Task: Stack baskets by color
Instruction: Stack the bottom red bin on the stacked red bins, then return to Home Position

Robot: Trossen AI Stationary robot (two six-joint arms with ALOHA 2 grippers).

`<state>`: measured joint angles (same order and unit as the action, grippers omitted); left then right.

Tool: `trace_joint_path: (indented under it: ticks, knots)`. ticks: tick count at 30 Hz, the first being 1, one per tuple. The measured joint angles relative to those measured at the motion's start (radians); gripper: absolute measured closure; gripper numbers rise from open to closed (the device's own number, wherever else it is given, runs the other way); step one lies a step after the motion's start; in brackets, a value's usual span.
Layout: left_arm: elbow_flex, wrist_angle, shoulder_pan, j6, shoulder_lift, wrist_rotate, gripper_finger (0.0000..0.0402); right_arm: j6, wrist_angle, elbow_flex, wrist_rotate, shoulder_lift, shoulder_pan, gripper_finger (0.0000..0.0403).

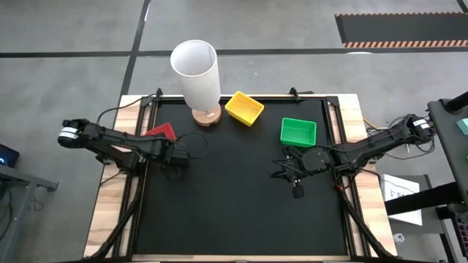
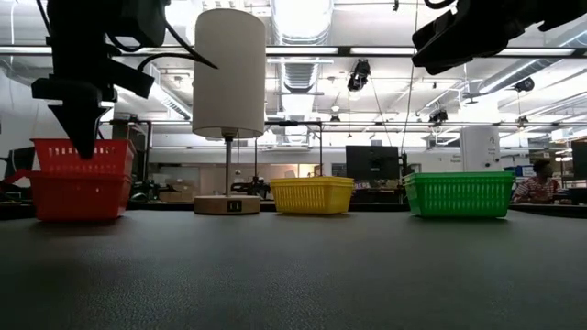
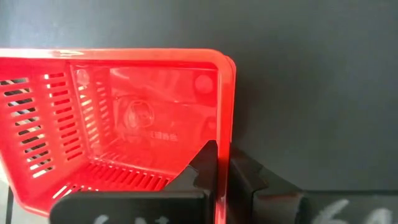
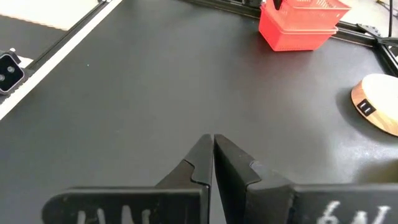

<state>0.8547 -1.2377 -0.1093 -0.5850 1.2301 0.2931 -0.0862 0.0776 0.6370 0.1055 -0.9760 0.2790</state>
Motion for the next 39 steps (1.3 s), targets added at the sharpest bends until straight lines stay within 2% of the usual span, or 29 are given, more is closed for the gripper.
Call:
trace_joint_path:
  ticks: [5, 13, 17, 19, 21, 24, 27, 29, 31, 35, 39]
  knots:
    - [0.0, 0.001, 0.0, 0.018, 0.0, 0.0, 0.0394, -0.01, -0.002, -0.012, 0.0, 0.0, 0.0, 0.0394]
    - [0.0, 0.005, 0.0, 0.03, -0.001, 0.002, 0.0329, -0.051, -0.076, -0.054, -0.001, 0.0, 0.0, 0.0394]
    - [-0.001, 0.022, -0.025, 0.11, -0.024, 0.008, 0.0318, -0.107, -0.171, -0.112, -0.003, 0.001, -0.003, 0.0394]
    - [-0.009, 0.097, -0.048, 0.18, -0.06, 0.012, 0.0317, -0.125, -0.233, -0.148, -0.009, 0.006, -0.013, 0.0394]
    - [-0.035, 0.237, -0.071, 0.263, -0.116, 0.013, 0.0318, -0.145, -0.301, -0.184, -0.028, 0.013, -0.029, 0.0394]
    - [-0.124, 0.554, -0.084, 0.415, -0.226, 0.005, 0.0323, -0.172, -0.415, -0.234, -0.075, 0.019, -0.066, 0.0394]
    - [-0.248, 0.861, -0.07, 0.568, -0.339, -0.048, 0.0335, -0.195, -0.483, -0.264, -0.111, 0.029, -0.121, 0.0394]
    - [-0.321, 0.993, -0.055, 0.643, -0.414, -0.081, 0.0347, -0.2, -0.48, -0.281, -0.114, 0.052, -0.161, 0.0394]
    - [-0.37, 1.031, -0.032, 0.675, -0.493, -0.096, 0.0362, -0.201, -0.479, -0.304, -0.128, 0.087, -0.2, 0.0394]
    - [-0.444, 1.001, 0.021, 0.68, -0.667, -0.098, 0.0394, -0.205, -0.48, -0.36, -0.152, 0.193, -0.253, 0.0394]
    - [-0.512, 1.003, 0.038, 0.678, -0.819, -0.104, 0.0398, -0.231, -0.48, -0.427, -0.144, 0.338, -0.282, 0.0394]
